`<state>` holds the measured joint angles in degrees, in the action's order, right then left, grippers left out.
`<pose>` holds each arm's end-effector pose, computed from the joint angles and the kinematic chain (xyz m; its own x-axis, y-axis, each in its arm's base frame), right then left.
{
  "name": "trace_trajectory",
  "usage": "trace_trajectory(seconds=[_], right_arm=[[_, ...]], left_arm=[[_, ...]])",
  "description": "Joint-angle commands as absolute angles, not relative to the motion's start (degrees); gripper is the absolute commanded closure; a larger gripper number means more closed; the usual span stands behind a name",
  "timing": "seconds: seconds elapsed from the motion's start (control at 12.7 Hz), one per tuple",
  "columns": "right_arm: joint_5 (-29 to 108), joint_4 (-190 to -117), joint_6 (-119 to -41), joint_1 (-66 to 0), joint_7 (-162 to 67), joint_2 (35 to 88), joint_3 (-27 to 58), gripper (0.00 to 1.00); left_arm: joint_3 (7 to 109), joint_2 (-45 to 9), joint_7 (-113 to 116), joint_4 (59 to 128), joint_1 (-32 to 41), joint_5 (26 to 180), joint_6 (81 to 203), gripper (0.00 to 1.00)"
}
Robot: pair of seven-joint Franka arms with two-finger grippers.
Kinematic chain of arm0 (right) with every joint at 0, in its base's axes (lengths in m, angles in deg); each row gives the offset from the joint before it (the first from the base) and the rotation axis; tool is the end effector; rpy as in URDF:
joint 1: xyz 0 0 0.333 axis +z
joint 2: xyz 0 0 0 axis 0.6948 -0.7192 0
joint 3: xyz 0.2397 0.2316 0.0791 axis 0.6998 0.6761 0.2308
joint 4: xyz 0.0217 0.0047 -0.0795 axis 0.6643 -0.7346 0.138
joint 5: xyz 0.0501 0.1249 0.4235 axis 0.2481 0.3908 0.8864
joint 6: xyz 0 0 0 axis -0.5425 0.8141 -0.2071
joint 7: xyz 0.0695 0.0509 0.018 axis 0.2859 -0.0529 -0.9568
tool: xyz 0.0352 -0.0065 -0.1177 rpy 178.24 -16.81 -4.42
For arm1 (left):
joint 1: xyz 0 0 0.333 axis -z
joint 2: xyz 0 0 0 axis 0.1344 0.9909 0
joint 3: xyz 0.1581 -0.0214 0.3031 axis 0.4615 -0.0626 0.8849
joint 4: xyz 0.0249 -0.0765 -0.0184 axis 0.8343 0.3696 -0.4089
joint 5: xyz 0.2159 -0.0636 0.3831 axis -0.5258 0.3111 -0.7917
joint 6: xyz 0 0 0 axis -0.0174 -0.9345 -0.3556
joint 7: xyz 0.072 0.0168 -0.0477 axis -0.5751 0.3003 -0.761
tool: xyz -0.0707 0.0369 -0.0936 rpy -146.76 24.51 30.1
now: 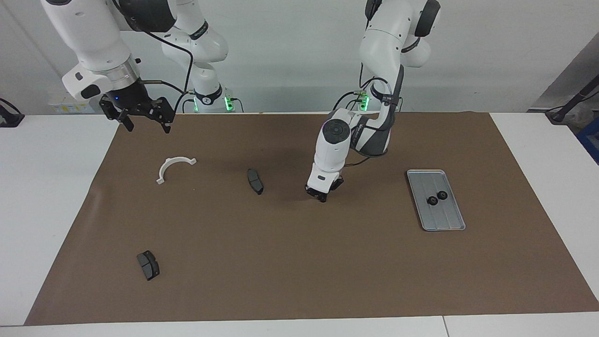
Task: Pick bearing gear from pile to tray
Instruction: 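Carry the bearing with the left gripper and lower it into the tray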
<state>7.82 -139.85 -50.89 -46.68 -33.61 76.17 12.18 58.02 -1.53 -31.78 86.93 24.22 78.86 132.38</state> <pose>0.6053 0.0111 0.6286 0.9959 -0.0820 -0.0382 -0.0810 -0.9963 0.0284 0.5766 -0.4066 0.2720 0.9674 0.2512 -0.0306 0.2522 -0.9672 0.0305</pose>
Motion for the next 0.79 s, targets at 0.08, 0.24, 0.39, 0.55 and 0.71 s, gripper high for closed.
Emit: trace_trajectory(seconds=[0.08,0.24,0.39,0.55,0.71], right_arm=[[8.7,-140.9,-51.6,-47.2,-35.4,77.0,12.4,0.0],[8.7,-140.9,-51.7,-47.2,-35.4,77.0,12.4,0.0],[8.7,-140.9,-51.6,-47.2,-35.4,77.0,12.4,0.0],[8.7,-140.9,-51.7,-47.2,-35.4,77.0,12.4,0.0],[8.7,-140.9,-51.7,-47.2,-35.4,77.0,12.4,0.0]], left_arm=[[58.4,-3.1,-31.5,83.1,22.0,79.2,126.9,0.96],[58.5,-3.7,-31.2,80.0,20.0,79.2,122.8,0.96],[58.3,-6.9,-26.2,80.6,15.8,79.3,120.5,0.96],[58.3,-10.2,-18.4,80.9,10.9,79.7,116.3,0.96],[58.3,-12.6,-8.1,82.1,6.4,79.8,111.9,0.96]])
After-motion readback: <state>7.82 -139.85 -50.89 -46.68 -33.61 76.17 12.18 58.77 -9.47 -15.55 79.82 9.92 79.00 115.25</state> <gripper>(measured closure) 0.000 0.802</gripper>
